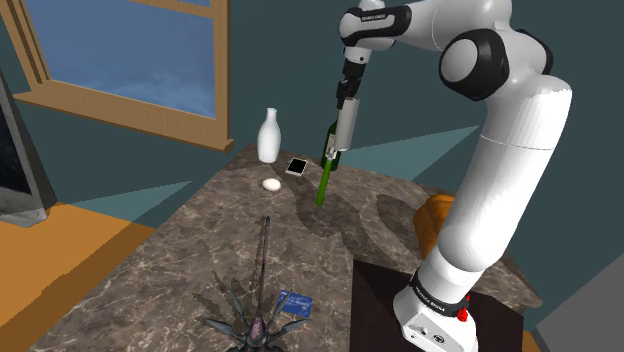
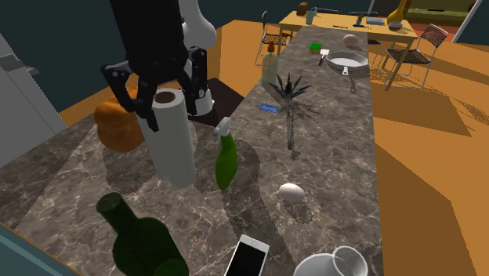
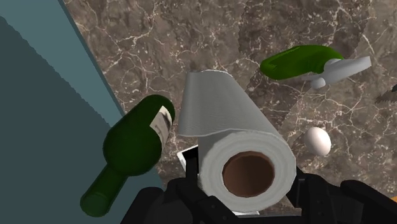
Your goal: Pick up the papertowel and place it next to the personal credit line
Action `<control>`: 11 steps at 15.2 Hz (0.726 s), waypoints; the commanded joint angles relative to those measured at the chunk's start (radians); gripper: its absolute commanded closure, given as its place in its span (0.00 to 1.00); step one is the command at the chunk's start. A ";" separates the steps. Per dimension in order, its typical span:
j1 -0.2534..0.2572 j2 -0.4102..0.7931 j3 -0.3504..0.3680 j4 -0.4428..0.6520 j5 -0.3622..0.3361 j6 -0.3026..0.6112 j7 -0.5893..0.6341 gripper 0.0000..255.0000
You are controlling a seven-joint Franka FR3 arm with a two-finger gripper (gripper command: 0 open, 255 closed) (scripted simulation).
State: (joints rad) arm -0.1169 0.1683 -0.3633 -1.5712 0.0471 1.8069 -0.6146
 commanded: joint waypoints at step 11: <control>-0.012 0.031 -0.004 0.203 0.011 -0.174 -0.006 1.00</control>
State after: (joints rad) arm -0.1268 0.1942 -0.3665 -1.3908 0.0563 1.6509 -0.6189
